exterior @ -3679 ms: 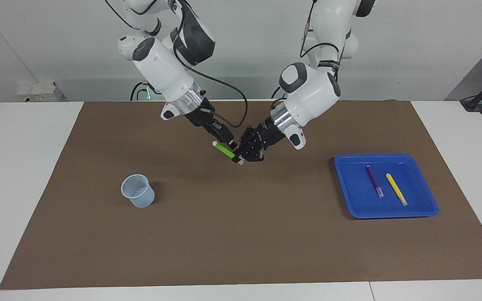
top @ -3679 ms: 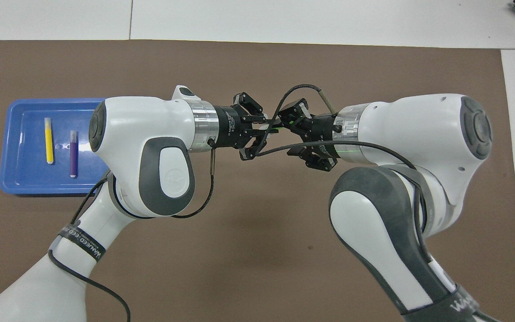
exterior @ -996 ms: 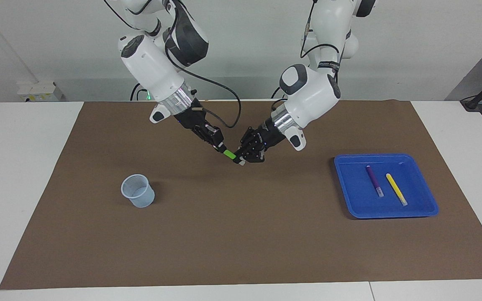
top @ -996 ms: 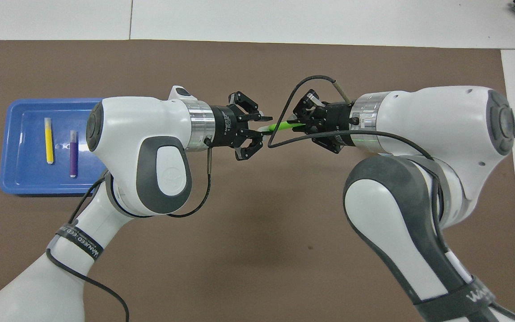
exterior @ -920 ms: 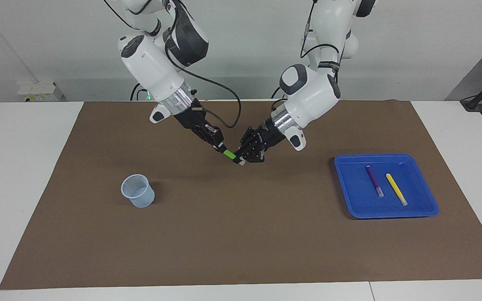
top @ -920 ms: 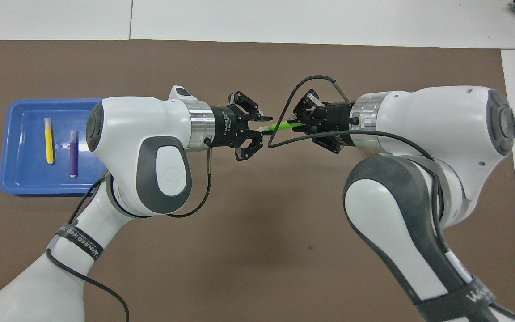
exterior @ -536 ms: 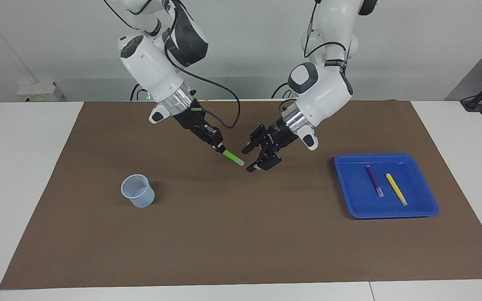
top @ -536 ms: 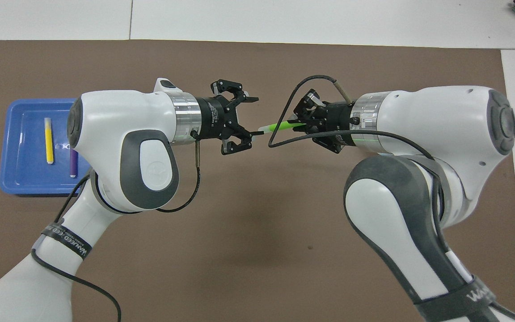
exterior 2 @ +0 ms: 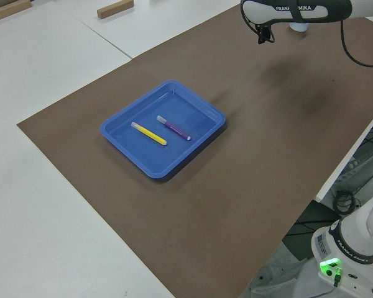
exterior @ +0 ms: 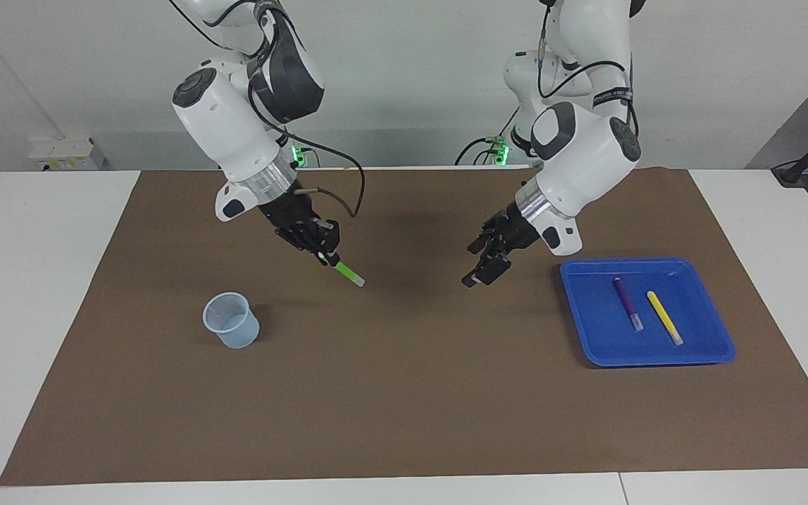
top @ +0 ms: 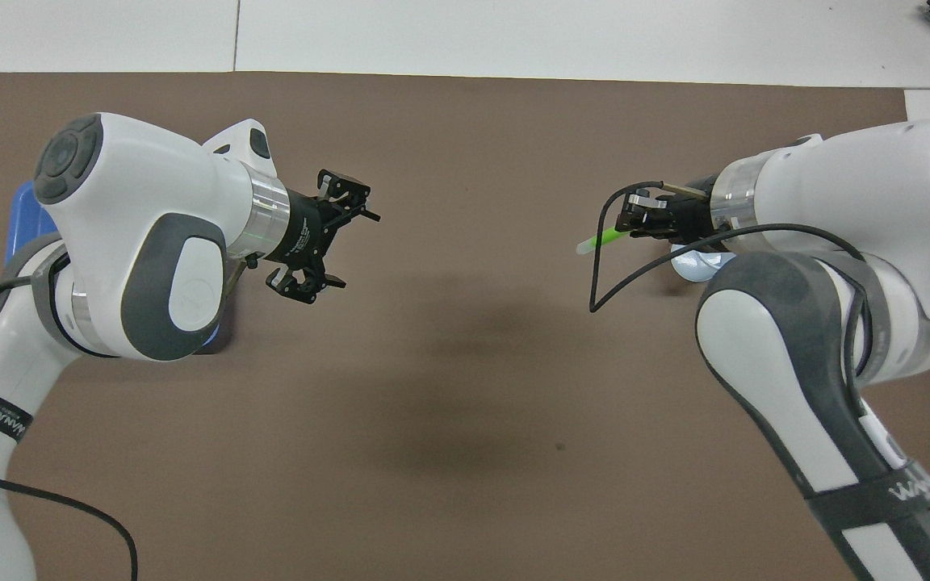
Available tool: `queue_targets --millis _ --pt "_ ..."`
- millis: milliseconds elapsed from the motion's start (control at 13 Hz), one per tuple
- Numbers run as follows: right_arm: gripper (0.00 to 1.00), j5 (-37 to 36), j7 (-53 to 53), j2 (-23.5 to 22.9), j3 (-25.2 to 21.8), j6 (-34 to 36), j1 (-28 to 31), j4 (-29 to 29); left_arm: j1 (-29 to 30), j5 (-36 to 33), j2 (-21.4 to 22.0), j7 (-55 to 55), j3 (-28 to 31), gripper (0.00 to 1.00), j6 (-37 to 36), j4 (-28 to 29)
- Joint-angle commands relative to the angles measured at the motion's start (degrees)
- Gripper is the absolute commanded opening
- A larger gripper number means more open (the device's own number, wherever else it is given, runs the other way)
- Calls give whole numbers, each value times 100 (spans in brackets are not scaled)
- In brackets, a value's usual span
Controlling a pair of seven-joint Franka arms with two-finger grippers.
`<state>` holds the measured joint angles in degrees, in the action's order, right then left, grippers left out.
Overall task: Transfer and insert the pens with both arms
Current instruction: 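Open the left gripper while the right gripper carries the pen toward the cup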
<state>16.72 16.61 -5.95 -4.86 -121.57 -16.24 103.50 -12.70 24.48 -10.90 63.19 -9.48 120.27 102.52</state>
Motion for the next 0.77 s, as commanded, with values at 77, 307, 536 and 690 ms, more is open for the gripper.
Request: queue_targets --millis 77,307,536,690 --pt "0 -660 -1351 41 46 370 481 -93 407 -206 466 -1332 25 100 -91 769" --pt "0 -1406 -2151 41 46 520 648 -120 839 -976 474 -2326 25 100 -486 717" --pt "0 -1681 -2679 24 38 468 753 -111 1102 -1498 466 -3107 34 100 -495 717" --pt "0 -1742 -3004 6 46 363 911 -102 1365 -1507 422 -3908 34 99 -487 761"
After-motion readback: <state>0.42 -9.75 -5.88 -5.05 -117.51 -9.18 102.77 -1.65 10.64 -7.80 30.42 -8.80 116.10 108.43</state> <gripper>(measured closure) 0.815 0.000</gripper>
